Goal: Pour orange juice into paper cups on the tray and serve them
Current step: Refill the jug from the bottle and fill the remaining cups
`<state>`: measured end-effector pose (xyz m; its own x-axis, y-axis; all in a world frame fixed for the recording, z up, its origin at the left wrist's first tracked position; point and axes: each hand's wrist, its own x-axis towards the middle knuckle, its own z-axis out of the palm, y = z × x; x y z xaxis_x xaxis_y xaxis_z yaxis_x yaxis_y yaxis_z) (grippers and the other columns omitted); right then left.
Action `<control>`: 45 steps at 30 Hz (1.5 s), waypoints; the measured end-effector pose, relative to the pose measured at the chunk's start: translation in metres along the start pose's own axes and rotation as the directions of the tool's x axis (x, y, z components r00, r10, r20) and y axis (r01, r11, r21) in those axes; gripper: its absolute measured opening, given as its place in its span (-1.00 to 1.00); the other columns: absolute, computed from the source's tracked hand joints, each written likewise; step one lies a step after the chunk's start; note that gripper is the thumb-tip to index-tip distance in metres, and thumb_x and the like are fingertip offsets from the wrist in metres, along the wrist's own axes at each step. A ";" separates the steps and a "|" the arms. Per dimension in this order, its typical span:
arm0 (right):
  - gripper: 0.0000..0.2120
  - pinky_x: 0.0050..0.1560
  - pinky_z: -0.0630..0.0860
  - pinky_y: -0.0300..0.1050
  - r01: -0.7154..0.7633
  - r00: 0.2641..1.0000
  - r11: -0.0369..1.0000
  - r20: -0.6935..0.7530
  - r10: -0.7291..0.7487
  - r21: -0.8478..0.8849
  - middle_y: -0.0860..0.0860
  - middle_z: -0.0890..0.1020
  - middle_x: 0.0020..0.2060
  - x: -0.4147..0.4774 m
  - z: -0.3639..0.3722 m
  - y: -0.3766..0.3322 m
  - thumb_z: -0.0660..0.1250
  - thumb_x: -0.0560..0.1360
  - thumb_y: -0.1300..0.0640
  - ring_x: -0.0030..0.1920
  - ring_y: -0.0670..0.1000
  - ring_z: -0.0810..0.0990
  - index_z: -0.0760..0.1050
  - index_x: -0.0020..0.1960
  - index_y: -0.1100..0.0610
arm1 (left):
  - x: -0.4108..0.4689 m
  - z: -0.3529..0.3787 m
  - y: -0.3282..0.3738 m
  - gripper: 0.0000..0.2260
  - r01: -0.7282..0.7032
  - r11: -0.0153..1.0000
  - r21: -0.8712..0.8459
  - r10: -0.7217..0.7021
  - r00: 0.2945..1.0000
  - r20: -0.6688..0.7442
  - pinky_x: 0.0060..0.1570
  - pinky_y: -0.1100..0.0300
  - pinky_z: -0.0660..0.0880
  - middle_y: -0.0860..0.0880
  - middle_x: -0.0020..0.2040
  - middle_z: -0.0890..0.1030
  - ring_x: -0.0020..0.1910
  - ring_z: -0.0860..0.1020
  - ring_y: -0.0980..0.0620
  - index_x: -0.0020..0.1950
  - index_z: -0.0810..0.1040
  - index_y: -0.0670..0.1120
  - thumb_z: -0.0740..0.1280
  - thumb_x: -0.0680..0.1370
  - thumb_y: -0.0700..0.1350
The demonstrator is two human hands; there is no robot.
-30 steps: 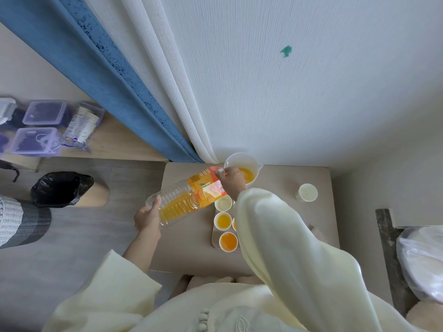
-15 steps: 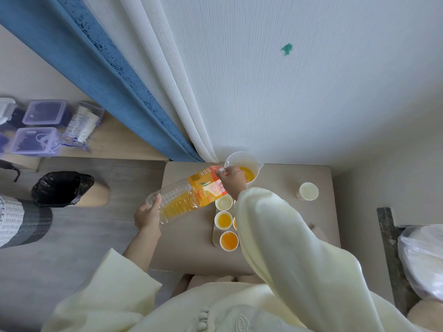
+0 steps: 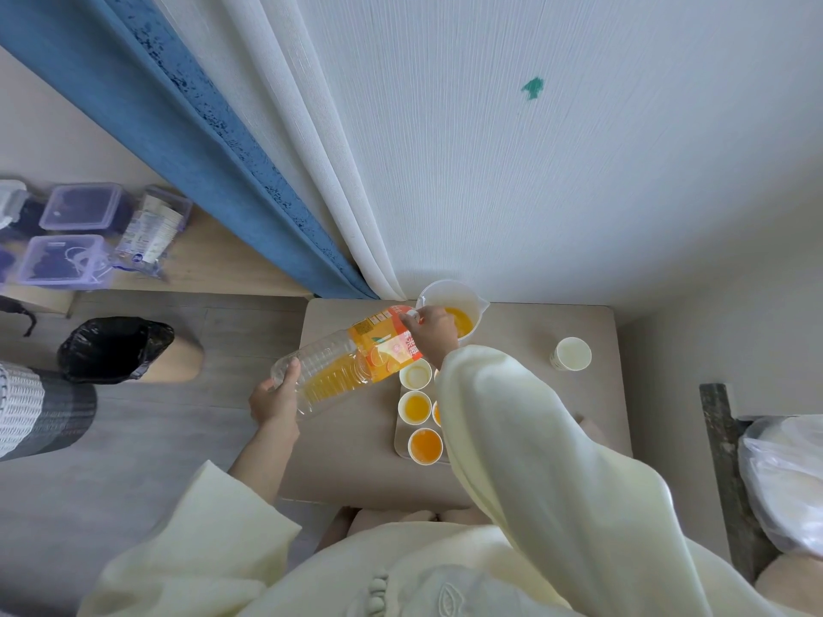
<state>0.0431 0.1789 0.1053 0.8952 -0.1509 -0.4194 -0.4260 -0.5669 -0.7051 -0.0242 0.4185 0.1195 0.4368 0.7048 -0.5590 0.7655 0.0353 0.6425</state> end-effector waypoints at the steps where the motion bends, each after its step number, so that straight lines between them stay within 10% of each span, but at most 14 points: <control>1: -0.58 -0.09 0.47 0.01 -0.001 1.000 1.000 0.001 0.001 0.002 0.22 0.64 -0.10 0.000 0.000 0.000 0.27 0.57 -0.05 -0.06 0.18 0.59 0.60 0.00 0.34 | 0.000 0.000 0.000 -0.40 0.000 1.000 0.000 0.000 1.000 -0.002 0.13 -0.04 0.54 -0.16 0.19 0.57 0.13 0.56 -0.15 0.25 0.53 -0.18 0.48 0.39 0.20; 45: -0.57 -0.08 0.50 0.02 -0.025 1.000 1.000 0.007 0.025 0.013 0.19 0.65 -0.11 0.003 0.005 0.001 0.27 0.56 -0.09 -0.09 0.16 0.60 0.61 -0.02 0.30 | -0.003 -0.004 0.004 -0.39 -0.022 1.000 -0.003 0.022 1.000 -0.009 0.13 -0.07 0.54 -0.15 0.17 0.59 0.12 0.58 -0.15 0.24 0.54 -0.18 0.49 0.37 0.21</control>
<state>0.0449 0.1826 0.1005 0.8835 -0.1596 -0.4405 -0.4497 -0.5523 -0.7020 -0.0236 0.4194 0.1256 0.4492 0.7121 -0.5396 0.7539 0.0220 0.6566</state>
